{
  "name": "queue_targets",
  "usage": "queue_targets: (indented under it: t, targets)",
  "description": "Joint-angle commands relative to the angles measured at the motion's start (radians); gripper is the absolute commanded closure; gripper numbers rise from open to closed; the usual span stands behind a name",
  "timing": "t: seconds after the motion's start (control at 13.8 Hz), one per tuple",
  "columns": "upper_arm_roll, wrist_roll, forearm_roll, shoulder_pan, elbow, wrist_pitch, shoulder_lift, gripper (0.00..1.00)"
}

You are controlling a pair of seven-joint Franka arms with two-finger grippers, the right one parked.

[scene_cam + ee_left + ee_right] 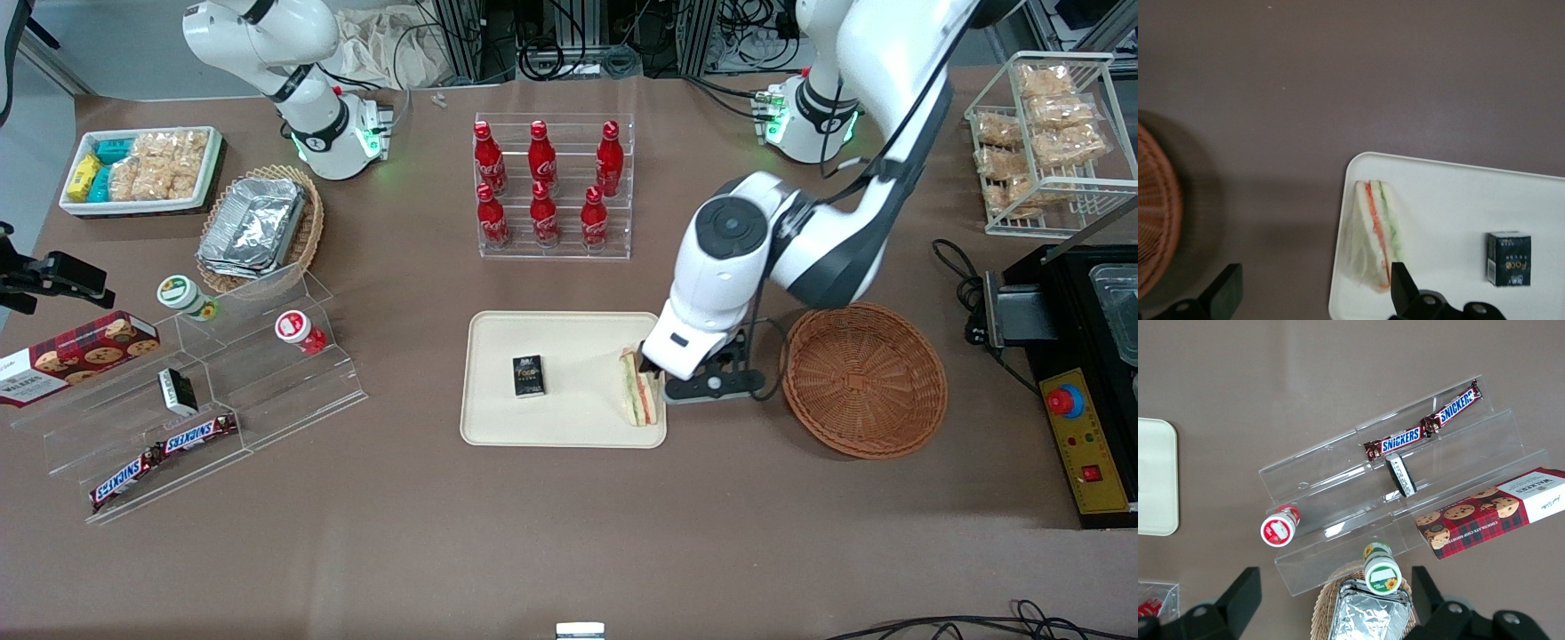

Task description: Place sandwich from basket to tray

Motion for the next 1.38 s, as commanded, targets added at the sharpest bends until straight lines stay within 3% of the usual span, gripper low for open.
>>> queue_targets:
  t: [0.0, 0.51, 1.01, 1.16, 1.3]
  targets:
    - [0.002, 0.113, -0.097, 0.056, -0.019, -0.083, -0.094, 0.00]
    - [0.005, 0.449, -0.289, 0.295, -0.013, -0.393, -0.310, 0.00]
    - [0.161, 0.470, -0.330, 0.256, -0.023, -0.594, -0.478, 0.00]
    - [0.241, 0.468, -0.332, 0.189, -0.013, -0.612, -0.480, 0.00]
    - [0.253, 0.471, -0.332, 0.180, 0.030, -0.612, -0.458, 0.00]
